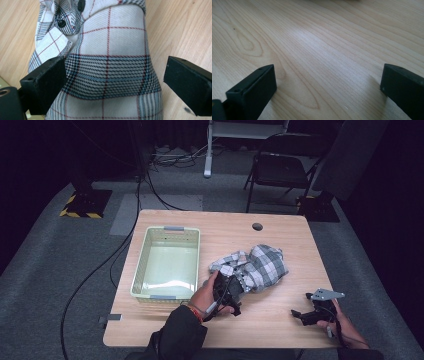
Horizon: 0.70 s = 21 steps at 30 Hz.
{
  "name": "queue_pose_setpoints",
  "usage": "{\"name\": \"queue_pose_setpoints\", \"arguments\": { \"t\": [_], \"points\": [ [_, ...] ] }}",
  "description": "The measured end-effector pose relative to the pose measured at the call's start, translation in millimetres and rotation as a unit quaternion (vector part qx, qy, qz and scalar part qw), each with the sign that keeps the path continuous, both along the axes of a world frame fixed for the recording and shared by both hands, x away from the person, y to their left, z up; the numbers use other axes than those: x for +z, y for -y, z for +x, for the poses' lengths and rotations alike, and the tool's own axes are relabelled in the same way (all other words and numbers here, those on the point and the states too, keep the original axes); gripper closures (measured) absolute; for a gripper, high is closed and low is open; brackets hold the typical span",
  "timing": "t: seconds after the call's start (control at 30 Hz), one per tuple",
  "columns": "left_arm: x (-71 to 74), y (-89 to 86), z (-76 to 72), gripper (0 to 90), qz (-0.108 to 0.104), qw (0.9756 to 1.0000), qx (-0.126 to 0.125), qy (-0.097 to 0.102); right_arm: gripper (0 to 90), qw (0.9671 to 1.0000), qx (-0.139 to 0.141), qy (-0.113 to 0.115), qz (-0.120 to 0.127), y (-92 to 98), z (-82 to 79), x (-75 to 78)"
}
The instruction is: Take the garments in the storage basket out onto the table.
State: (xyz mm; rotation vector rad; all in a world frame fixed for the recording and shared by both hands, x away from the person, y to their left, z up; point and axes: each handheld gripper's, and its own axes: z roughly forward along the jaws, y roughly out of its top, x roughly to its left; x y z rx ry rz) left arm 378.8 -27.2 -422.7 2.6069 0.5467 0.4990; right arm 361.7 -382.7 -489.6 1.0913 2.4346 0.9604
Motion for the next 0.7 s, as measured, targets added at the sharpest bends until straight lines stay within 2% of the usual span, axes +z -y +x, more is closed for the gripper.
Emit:
{"name": "queue_pose_setpoints", "arguments": {
  "t": [0.33, 0.53, 0.7],
  "points": [
    [0.8, -11.3, -10.8, 4.3, 0.014, 0.9998, -0.015, 0.005, 0.6, 1.0, -0.001, 0.0, 0.0, -0.1, -0.1, 0.0],
    [3.9, -17.2, -19.0, 4.3, 0.008, 0.9996, -0.025, 0.008, 0.6, 1.0, -0.001, 0.0, 0.0, -0.1, -0.2, 0.0],
    [2.1, -23.8, -23.5, 4.2, 0.012, 0.9995, -0.029, 0.007, 0.6, 1.0, -0.002, 0.0, 0.0, -0.1, -0.3, -0.1]
  ]
}}
